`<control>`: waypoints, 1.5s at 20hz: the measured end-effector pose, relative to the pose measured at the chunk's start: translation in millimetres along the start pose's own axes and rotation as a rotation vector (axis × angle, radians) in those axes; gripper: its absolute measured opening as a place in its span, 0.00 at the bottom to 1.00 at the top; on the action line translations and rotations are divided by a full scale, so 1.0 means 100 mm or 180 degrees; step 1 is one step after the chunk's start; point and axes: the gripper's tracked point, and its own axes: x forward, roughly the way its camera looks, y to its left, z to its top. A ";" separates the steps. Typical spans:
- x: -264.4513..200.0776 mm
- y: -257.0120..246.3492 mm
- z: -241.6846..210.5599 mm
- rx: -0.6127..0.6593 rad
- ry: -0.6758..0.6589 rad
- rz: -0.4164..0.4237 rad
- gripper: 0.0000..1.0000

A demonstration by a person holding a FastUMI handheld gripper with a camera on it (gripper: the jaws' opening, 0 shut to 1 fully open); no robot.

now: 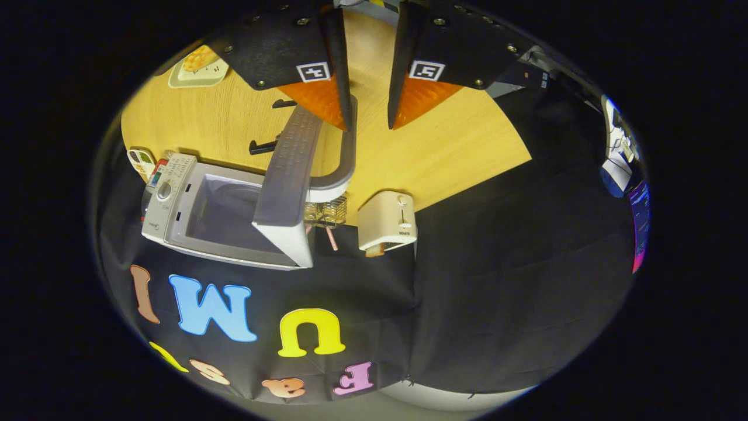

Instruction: Open the microwave, put the food inside, and close the microwave door.

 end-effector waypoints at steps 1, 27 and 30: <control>-0.07 0.03 0.10 0.0017 -0.0082 0.0075 0.45; -0.88 -2.23 -1.05 0.0317 0.0322 -0.1197 0.96; -0.87 -2.30 -1.28 0.0343 0.0466 -0.1227 0.96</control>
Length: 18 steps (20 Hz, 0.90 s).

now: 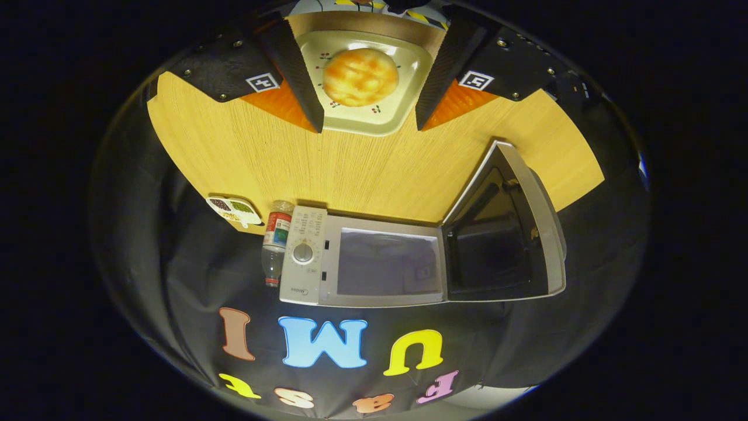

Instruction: Open the microwave, put the food inside, and close the microwave door.

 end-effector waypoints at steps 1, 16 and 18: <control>0.02 -0.01 -0.07 0.0005 0.0055 -0.0001 0.96; 0.16 -0.07 -0.38 0.0059 0.0420 -0.0096 0.66; 0.16 -0.08 -0.39 0.0059 0.0441 -0.0109 0.54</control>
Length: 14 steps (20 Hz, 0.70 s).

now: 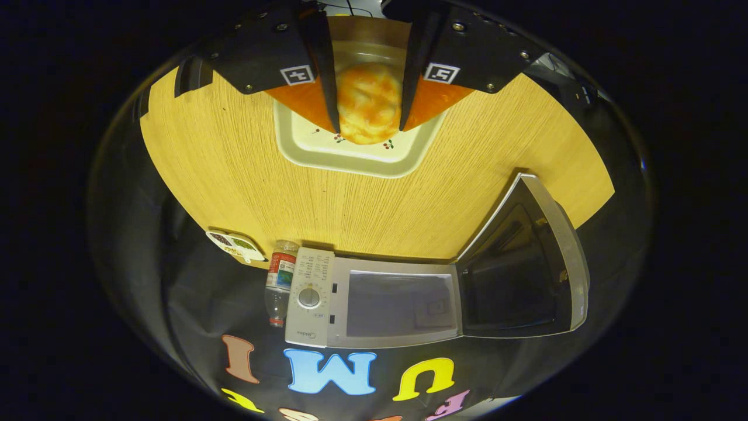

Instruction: Open the microwave, put the food inside, and close the microwave door.

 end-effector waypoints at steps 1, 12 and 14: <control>0.00 -0.02 0.03 0.0030 -0.0015 -0.0055 0.53; -0.05 0.09 0.84 0.0550 -0.0459 -0.0010 0.36; -0.02 0.15 1.10 0.0641 -0.0623 0.0024 0.36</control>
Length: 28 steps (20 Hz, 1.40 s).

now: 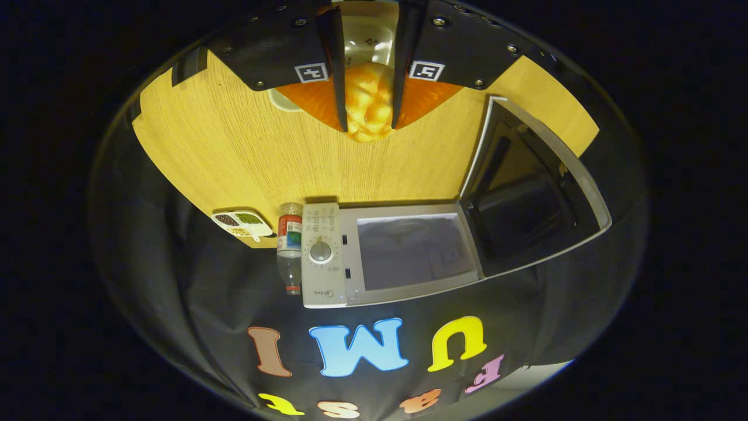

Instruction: Open the microwave, put the food inside, and close the microwave door.

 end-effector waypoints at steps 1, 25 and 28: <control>0.05 0.05 0.12 0.0019 -0.0078 0.0025 0.36; 2.32 1.03 1.37 0.0590 -0.1007 0.0187 0.36; 2.62 1.05 1.41 0.0665 -0.1115 0.0086 0.35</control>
